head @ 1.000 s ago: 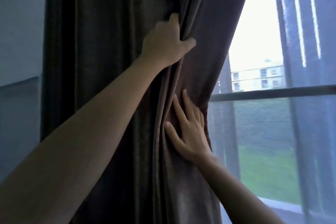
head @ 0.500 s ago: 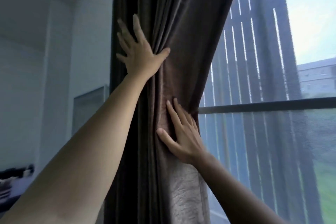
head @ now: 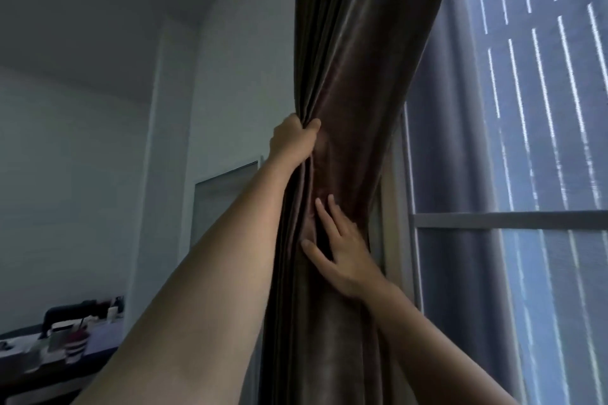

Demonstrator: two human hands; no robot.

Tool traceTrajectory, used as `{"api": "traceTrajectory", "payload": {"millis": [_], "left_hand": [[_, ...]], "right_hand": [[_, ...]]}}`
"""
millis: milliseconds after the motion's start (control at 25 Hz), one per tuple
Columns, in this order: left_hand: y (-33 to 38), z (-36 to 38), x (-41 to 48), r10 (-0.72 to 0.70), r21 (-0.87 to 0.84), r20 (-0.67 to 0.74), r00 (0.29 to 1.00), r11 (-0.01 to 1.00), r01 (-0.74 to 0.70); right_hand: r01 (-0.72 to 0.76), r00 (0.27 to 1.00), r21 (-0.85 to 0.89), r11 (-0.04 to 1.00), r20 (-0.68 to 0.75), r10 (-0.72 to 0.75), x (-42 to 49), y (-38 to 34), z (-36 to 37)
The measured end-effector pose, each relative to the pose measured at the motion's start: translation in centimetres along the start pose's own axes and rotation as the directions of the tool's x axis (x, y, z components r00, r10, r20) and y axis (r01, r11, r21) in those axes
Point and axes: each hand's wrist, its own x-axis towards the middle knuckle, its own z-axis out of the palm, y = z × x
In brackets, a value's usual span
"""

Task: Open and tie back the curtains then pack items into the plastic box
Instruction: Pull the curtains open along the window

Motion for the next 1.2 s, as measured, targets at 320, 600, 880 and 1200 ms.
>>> {"api": "traceTrajectory", "payload": {"millis": [320, 600, 880, 1200], "left_hand": [[-2.0, -0.6, -0.2, 0.102, 0.057, 0.078, 0.992, 0.993, -0.106], [-0.8, 0.0, -5.7, 0.308, 0.248, -0.120, 0.944, 0.930, -0.272], [13.2, 2.1, -13.7, 0.749, 0.316, -0.210, 0.628, 0.660, -0.681], [30.8, 9.4, -29.5, 0.690, -0.326, -0.102, 0.716, 0.657, -0.680]], "right_hand": [[-0.061, 0.995, -0.089, 0.994, 0.080, 0.068, 1.6, -0.1, 0.7], [-0.059, 0.997, -0.148, 0.987, 0.046, 0.067, -4.6, -1.9, -5.7], [-0.158, 0.952, -0.366, 0.917, -0.304, 0.043, -14.6, -6.6, -20.7], [-0.525, 0.839, -0.646, 0.554, -0.500, 0.213, -35.6, -12.1, -39.6]]}}
